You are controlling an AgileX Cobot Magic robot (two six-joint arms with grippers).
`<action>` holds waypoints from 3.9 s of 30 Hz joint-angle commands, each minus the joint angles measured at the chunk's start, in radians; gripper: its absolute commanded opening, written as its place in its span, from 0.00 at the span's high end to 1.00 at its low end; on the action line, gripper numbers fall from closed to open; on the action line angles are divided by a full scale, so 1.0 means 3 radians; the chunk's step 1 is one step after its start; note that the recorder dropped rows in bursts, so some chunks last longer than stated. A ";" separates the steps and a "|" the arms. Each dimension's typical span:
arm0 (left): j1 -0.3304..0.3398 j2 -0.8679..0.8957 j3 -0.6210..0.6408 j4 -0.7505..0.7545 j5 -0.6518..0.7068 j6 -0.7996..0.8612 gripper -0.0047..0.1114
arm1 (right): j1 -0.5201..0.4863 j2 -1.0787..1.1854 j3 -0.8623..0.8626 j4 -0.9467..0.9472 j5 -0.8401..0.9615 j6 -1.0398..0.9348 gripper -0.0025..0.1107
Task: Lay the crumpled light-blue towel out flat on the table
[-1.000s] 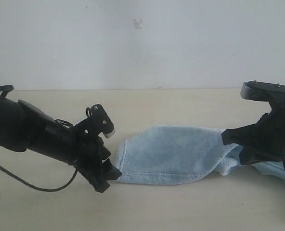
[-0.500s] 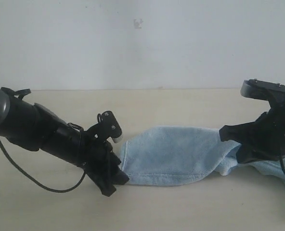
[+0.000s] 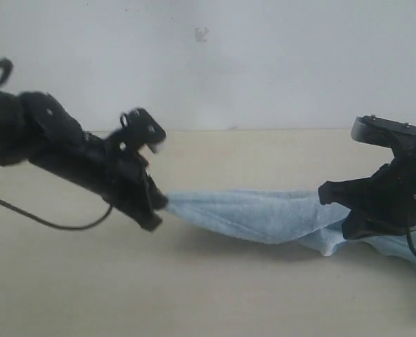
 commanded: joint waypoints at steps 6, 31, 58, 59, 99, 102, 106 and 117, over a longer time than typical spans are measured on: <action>0.0291 -0.1812 -0.0034 0.2957 0.0060 -0.3569 0.93 | 0.0006 -0.0224 -0.0001 0.0165 0.0063 -0.0033 0.98; 0.0447 -0.2235 0.0959 0.2535 0.0659 -0.3689 0.93 | 0.0682 -0.0232 -0.0001 0.0134 -0.0058 -0.1608 0.60; 0.0447 -0.2230 0.0959 0.2467 0.0323 -0.3683 0.93 | 0.0764 0.0960 -0.0001 -0.0128 -0.1196 -0.1722 0.60; 0.0447 -0.2230 0.0959 0.2467 0.0323 -0.3683 0.93 | 0.0764 0.0978 -0.0001 -0.0121 -0.1198 -0.1715 0.60; 0.0447 -0.3420 0.1504 0.2827 -0.0832 -0.3735 0.93 | 0.0767 -0.2527 -0.0377 -0.3001 -0.0350 0.0834 0.98; 0.0447 -0.3035 0.1658 0.2821 -0.0823 -0.3775 0.93 | 0.0767 -0.2284 -0.0021 -0.3907 -0.0078 0.1780 0.98; 0.0447 -0.2846 0.1658 0.2821 -0.0442 -0.3911 0.93 | 0.0767 -0.1811 0.0119 -0.4035 0.0324 0.2160 0.98; 0.0447 -0.3003 0.1469 0.2739 -0.0513 -0.3911 0.93 | 0.0767 -0.1674 0.0119 -0.4426 -0.0075 0.2635 0.98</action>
